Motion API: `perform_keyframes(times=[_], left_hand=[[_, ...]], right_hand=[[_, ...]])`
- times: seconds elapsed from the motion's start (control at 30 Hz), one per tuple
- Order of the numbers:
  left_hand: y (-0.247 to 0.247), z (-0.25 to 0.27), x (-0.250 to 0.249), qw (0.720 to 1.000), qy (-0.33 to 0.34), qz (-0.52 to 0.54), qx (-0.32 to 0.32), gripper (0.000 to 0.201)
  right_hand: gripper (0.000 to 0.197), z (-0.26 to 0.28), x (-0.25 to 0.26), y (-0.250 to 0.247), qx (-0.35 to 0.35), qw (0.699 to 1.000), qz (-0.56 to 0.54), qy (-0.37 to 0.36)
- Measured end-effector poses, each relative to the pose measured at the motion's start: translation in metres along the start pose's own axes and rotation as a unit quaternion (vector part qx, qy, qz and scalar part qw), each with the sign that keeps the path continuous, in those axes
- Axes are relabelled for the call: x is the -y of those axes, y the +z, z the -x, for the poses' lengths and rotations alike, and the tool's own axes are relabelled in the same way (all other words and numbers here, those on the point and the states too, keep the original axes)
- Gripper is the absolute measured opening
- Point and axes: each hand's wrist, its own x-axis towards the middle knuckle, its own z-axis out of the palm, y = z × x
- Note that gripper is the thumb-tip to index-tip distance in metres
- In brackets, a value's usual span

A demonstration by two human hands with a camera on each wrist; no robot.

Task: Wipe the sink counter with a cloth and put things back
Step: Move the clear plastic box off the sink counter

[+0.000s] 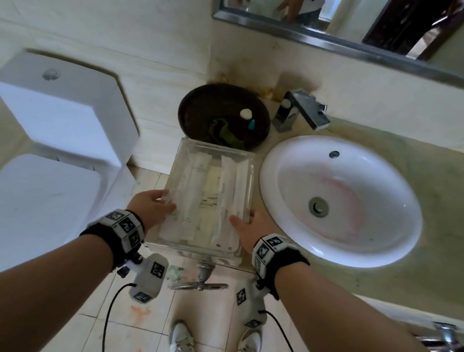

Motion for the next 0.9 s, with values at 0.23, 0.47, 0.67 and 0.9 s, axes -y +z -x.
perform_keyframes(times=[0.23,0.47,0.67,0.9], left_hand=[[0.003,0.021,-0.021,0.986,0.054,-0.144,-0.069,0.048],[0.043,0.048,-0.065,0.954,0.179,-0.234,-0.057,0.046],[0.104,0.071,-0.091,0.942,0.201,-0.267,-0.020,0.046],[0.188,0.096,-0.119,0.939,0.208,-0.275,0.008,0.046]], right_hand=[[0.070,0.003,-0.005,-0.004,0.003,1.000,0.015,-0.010],[0.068,0.017,-0.009,-0.028,-0.037,0.998,-0.007,-0.057],[0.061,0.027,-0.021,-0.074,-0.060,0.995,-0.041,-0.075],[0.060,0.032,-0.062,-0.136,-0.079,0.992,-0.045,-0.092]])
